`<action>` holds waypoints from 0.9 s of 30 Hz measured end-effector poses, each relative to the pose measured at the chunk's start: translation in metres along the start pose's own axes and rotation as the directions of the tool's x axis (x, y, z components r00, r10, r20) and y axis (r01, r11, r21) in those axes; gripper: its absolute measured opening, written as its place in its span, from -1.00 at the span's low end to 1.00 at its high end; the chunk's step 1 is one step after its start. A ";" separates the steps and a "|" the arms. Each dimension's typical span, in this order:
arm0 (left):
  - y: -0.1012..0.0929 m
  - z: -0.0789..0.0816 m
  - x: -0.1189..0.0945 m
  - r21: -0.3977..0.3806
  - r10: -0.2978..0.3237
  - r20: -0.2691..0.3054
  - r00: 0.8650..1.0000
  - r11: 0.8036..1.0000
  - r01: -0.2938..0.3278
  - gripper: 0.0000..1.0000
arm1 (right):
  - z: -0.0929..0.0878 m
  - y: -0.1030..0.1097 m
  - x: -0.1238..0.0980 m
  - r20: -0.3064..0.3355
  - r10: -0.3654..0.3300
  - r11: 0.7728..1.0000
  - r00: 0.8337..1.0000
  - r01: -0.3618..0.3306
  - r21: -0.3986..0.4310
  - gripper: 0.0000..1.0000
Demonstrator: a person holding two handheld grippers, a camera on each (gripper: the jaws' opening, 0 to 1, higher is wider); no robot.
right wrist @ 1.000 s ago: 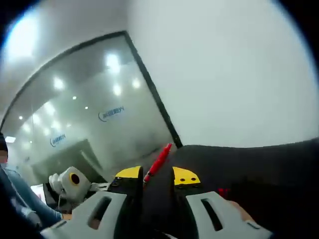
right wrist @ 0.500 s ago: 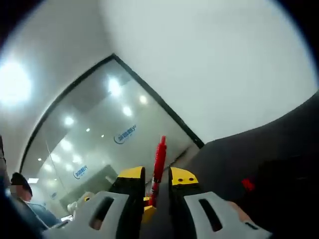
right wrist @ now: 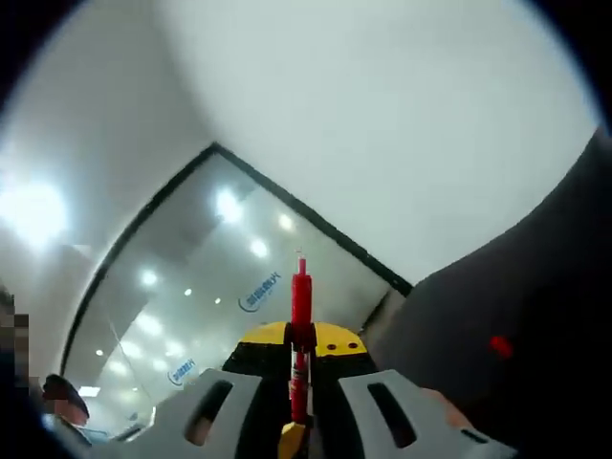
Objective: Pick up pens and glue sticks and place them into the holder.
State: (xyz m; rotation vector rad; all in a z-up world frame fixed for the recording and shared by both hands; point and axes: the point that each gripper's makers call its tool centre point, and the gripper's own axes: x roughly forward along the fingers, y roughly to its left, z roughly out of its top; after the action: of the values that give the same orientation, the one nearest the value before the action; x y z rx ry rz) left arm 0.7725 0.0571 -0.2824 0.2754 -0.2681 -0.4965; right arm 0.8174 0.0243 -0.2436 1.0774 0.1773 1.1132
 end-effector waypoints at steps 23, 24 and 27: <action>0.004 0.050 0.015 0.175 0.049 0.346 0.937 0.978 -0.115 -0.58 | -0.005 0.019 0.010 -0.018 0.203 0.930 0.979 -0.187 0.318 -0.90; 0.004 0.050 0.014 0.176 0.051 0.351 0.935 0.977 -0.119 -0.59 | -0.003 0.017 0.011 -0.016 0.206 0.925 0.978 -0.190 0.330 -0.90; 0.004 0.052 0.010 0.166 0.036 0.379 0.925 0.980 -0.106 -0.60 | 0.002 0.011 0.015 -0.022 0.208 0.919 0.978 -0.188 0.347 -0.90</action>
State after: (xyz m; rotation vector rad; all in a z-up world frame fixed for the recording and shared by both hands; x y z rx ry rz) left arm 0.7661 0.0456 -0.2315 0.3485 -0.6983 -0.4500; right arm 0.8186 0.0351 -0.2281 1.3981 0.3234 1.3285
